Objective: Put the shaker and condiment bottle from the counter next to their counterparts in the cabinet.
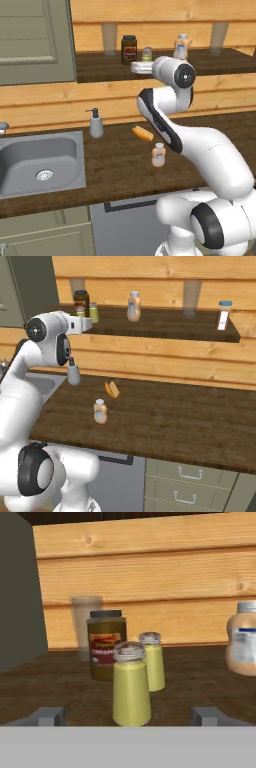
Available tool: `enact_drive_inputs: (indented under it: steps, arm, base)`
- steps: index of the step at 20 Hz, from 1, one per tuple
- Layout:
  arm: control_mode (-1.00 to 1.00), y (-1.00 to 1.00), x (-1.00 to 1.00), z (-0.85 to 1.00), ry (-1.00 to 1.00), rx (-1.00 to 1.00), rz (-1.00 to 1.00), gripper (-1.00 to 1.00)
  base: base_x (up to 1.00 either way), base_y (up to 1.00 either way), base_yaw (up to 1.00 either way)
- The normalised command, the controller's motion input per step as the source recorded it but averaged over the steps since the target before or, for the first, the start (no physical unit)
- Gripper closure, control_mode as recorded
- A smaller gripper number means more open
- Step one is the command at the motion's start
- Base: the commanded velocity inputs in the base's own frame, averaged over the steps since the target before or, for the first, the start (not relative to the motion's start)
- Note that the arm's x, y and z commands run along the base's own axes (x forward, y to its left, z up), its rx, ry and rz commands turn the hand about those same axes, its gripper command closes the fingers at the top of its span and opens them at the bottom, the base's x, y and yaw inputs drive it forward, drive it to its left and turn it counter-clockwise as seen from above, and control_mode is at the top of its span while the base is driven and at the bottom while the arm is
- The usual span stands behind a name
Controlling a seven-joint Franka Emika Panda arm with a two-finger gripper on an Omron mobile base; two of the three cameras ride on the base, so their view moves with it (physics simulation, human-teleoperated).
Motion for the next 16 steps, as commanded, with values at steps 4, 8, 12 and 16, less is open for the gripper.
enact_drive_inputs:
  steps: [4, 8, 12, 16]
  arm:
    - [-1.00, 0.00, -0.65, 0.11, 0.11, 0.00, -0.23, -1.00]
    - [-1.00, 0.00, -0.54, -0.15, 0.06, 0.00, -0.25, -1.00]
    - [-1.00, 0.00, -0.71, -0.29, 0.00, 0.00, -0.26, -1.00]
    - [-1.00, 0.00, -0.65, -0.49, 0.00, 0.00, -0.30, -1.00]
  base:
    - [0.00, 0.00, 0.00]
    - [0.00, 0.00, 0.00]
    - [0.00, 0.00, 0.00]
    - [0.00, 0.00, 0.00]
